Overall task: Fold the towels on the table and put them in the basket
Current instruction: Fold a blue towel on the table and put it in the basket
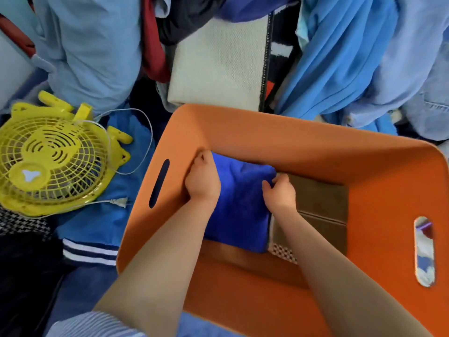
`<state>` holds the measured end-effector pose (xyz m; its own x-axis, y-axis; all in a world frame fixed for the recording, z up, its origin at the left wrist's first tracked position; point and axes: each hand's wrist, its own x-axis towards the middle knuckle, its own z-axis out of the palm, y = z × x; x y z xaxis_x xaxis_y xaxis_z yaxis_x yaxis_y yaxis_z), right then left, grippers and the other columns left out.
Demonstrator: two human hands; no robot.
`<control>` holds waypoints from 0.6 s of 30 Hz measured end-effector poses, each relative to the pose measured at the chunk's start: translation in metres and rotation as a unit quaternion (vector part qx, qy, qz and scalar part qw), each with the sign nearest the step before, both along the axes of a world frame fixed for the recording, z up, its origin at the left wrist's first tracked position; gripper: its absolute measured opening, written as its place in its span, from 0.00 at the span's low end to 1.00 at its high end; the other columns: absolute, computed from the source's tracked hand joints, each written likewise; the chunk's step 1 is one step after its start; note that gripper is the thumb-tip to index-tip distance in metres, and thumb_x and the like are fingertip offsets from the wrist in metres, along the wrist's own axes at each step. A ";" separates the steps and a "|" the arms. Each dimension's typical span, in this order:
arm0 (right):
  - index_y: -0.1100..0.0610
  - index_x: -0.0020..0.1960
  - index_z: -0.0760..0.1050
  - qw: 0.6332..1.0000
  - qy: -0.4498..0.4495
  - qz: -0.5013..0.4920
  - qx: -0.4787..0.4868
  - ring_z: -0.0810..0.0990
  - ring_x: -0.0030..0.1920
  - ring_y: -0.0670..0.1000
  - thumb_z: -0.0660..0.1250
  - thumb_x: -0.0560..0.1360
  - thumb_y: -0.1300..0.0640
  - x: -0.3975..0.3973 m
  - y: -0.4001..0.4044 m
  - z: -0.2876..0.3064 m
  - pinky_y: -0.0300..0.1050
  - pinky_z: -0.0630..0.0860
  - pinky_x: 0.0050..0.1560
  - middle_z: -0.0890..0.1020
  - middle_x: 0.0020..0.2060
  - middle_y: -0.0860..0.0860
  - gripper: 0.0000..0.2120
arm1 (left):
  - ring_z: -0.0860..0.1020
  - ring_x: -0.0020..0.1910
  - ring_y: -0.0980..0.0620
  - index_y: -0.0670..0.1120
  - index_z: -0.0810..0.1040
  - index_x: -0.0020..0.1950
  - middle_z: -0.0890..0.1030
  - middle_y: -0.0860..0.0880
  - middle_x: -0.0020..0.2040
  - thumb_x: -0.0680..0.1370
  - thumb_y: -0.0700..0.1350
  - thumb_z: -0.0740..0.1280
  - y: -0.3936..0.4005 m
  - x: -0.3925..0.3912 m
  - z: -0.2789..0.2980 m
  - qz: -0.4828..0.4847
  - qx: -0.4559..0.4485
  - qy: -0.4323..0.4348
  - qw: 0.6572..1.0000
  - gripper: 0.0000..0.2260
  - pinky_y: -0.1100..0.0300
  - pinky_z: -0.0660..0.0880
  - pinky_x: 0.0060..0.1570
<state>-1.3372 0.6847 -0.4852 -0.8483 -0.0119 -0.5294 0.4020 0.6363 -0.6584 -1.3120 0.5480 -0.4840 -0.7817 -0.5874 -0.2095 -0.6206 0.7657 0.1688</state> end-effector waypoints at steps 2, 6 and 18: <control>0.68 0.61 0.64 0.998 0.049 0.034 0.028 0.72 0.60 0.61 0.57 0.79 0.60 0.007 -0.003 -0.004 0.47 0.68 0.56 0.70 0.61 0.63 0.14 | 0.72 0.62 0.43 0.39 0.60 0.70 0.70 0.41 0.65 0.79 0.34 0.53 -0.001 -0.001 -0.002 -0.014 -0.006 0.000 1.000 0.19 0.52 0.71 0.53; 0.69 0.54 0.68 0.973 0.174 0.104 0.110 0.72 0.58 0.65 0.58 0.77 0.65 0.019 0.000 -0.008 0.53 0.70 0.54 0.71 0.60 0.64 0.08 | 0.80 0.48 0.44 0.41 0.72 0.58 0.80 0.42 0.51 0.70 0.33 0.53 0.000 0.007 -0.008 -0.131 -0.093 0.110 0.981 0.18 0.57 0.75 0.45; 0.60 0.75 0.49 0.872 0.159 0.403 0.228 0.47 0.76 0.55 0.45 0.79 0.46 0.037 0.006 -0.045 0.54 0.48 0.74 0.48 0.76 0.55 0.29 | 0.40 0.77 0.48 0.43 0.42 0.76 0.41 0.45 0.77 0.82 0.52 0.50 -0.006 0.037 -0.049 -0.264 -0.031 -0.092 0.960 0.28 0.56 0.39 0.74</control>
